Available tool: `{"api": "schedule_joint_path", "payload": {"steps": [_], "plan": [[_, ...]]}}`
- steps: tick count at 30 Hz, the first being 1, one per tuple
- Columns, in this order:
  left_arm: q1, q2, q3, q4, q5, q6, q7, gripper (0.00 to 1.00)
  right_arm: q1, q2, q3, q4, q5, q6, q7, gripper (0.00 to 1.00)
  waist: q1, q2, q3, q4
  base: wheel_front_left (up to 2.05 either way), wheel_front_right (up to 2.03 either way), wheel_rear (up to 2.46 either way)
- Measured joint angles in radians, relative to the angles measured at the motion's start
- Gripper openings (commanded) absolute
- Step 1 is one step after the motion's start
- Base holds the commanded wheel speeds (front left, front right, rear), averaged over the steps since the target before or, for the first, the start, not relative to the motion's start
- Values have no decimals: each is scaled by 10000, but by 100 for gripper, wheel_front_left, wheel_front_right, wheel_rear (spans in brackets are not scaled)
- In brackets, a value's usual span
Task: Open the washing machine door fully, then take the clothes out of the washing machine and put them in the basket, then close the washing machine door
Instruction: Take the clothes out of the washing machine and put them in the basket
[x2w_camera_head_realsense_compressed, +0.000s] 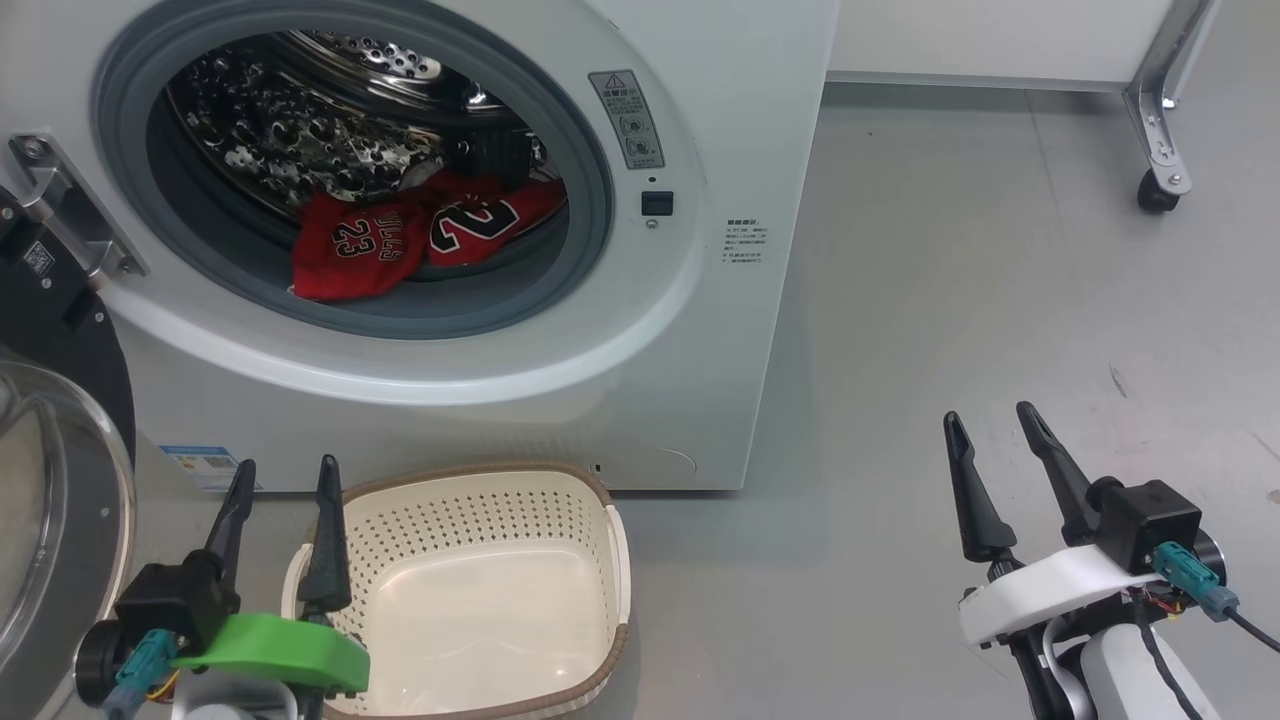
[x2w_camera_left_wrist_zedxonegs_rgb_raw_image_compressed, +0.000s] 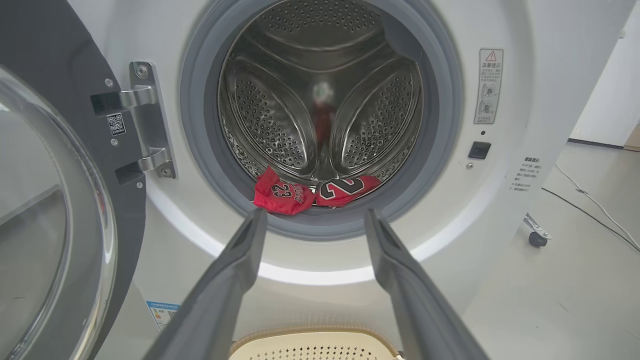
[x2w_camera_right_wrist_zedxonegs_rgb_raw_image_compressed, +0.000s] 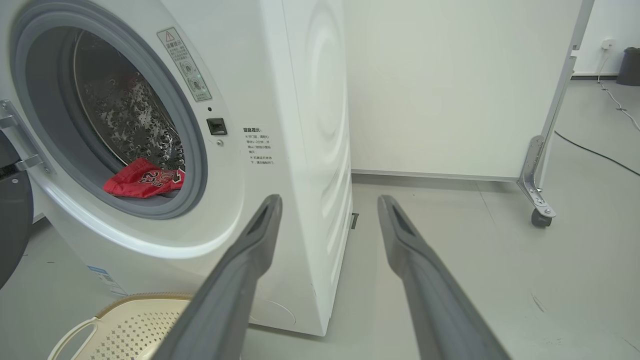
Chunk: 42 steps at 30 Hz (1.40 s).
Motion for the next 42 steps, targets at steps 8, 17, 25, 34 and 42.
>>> {"api": "schedule_joint_path", "payload": {"steps": [8, 17, 25, 34, 42], "plan": [[0, -4, -12, -6, 75, 2, 0, 100, 2, 4, -50, -12, 0, 0, 0, 100, 0, 0, 103, -15, 0, 0, 0], [-1, -6, -23, -8, 167, 2, 0, 100, 1, 8, -88, -15, 0, 29, 0, 100, 0, 0, 191, -26, 0, 0, 0], [-2, -6, -48, -2, 228, 4, 0, 100, 1, 13, -111, -15, 0, 31, 0, 100, 0, -1, 221, -30, 0, 0, 0], [-5, -8, -48, -2, 265, 10, 0, 100, 1, 23, -123, -15, 0, 31, 0, 100, 0, 0, 242, -16, 0, 0, 0], [-6, -8, -46, -2, 291, 17, 0, 100, 1, 33, -130, -15, 0, 79, 0, 100, 0, 0, 257, -10, 0, 0, 0]]}}
